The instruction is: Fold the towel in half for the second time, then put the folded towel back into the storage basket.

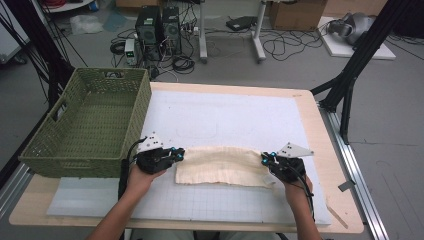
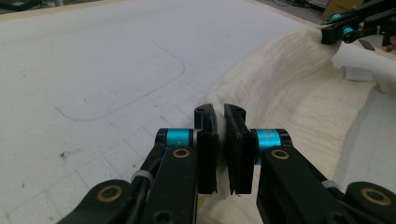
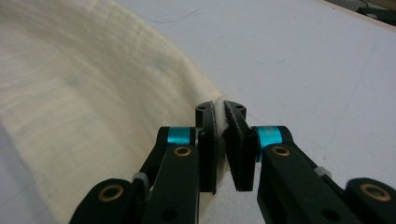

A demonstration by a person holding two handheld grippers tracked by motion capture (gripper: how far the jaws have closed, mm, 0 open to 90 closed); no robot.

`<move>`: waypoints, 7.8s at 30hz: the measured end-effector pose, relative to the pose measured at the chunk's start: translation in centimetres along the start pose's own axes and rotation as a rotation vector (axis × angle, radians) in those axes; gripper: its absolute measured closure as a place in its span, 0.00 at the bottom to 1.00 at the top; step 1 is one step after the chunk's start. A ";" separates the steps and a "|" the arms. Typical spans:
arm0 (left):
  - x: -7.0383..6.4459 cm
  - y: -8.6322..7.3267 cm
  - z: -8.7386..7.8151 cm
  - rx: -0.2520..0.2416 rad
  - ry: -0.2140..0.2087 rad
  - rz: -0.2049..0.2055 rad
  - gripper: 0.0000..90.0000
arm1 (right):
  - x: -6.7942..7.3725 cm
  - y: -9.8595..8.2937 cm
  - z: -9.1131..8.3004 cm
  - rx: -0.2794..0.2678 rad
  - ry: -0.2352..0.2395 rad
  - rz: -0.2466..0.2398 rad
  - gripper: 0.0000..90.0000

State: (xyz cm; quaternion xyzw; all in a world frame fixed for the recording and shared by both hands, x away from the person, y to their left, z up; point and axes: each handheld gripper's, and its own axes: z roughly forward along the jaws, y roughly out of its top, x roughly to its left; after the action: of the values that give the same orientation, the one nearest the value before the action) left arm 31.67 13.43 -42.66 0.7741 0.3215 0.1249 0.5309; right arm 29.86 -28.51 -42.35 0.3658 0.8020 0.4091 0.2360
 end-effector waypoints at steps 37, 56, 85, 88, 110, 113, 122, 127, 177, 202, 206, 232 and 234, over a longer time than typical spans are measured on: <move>-3.1 -1.0 -0.1 0.057 -0.012 0.004 0.58 | 3.1 -3.3 -3.3 0.067 0.044 -0.092 0.91; -3.3 -2.4 1.4 0.154 0.024 0.056 0.59 | 5.3 1.0 -2.5 -0.098 -0.017 0.015 0.54; -2.8 -1.5 0.3 0.133 0.053 0.018 0.58 | 3.8 -2.1 -1.9 0.003 0.000 0.052 0.51; -2.5 -0.9 -0.4 0.077 0.044 -0.002 0.58 | 3.5 -1.7 -3.1 -0.039 0.011 0.064 0.54; -3.0 -2.6 0.7 0.215 0.018 0.079 0.77 | 2.7 -4.2 -2.9 0.115 0.095 0.041 0.80; -3.0 -2.6 0.7 0.213 0.018 0.083 0.77 | 2.8 -4.2 -3.0 0.123 0.101 0.033 0.79; -2.2 -2.2 0.0 0.137 0.003 0.022 0.62 | 2.6 -3.9 -3.8 0.062 0.108 0.029 0.65; -1.2 -1.4 -1.5 0.008 0.045 -0.024 0.52 | 2.1 -3.1 -5.5 -0.078 0.037 0.073 0.48; -0.2 -0.8 -3.1 -0.149 0.083 -0.061 0.20 | 0.1 -3.8 -6.3 -0.057 -0.129 0.145 0.13; -0.9 -1.1 -2.9 -0.081 0.043 -0.091 0.21 | 0.4 -3.7 -5.9 -0.038 -0.122 0.122 0.13; -1.1 -1.1 -2.9 -0.071 0.035 -0.093 0.21 | 0.3 -3.8 -6.0 -0.036 -0.126 0.130 0.13; -2.8 -3.2 -0.1 0.204 0.067 -0.071 0.37 | 0.5 -3.8 -5.5 -0.018 -0.104 0.120 0.13; -3.1 -3.2 -0.1 0.216 0.083 -0.052 0.37 | 0.6 -3.8 -5.5 -0.016 -0.101 0.118 0.13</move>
State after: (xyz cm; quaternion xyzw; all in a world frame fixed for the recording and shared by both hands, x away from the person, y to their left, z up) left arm 28.13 12.31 -45.06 0.8122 0.3748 0.1075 0.4339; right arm 24.31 -32.24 -42.51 0.4307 0.7627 0.4098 0.2547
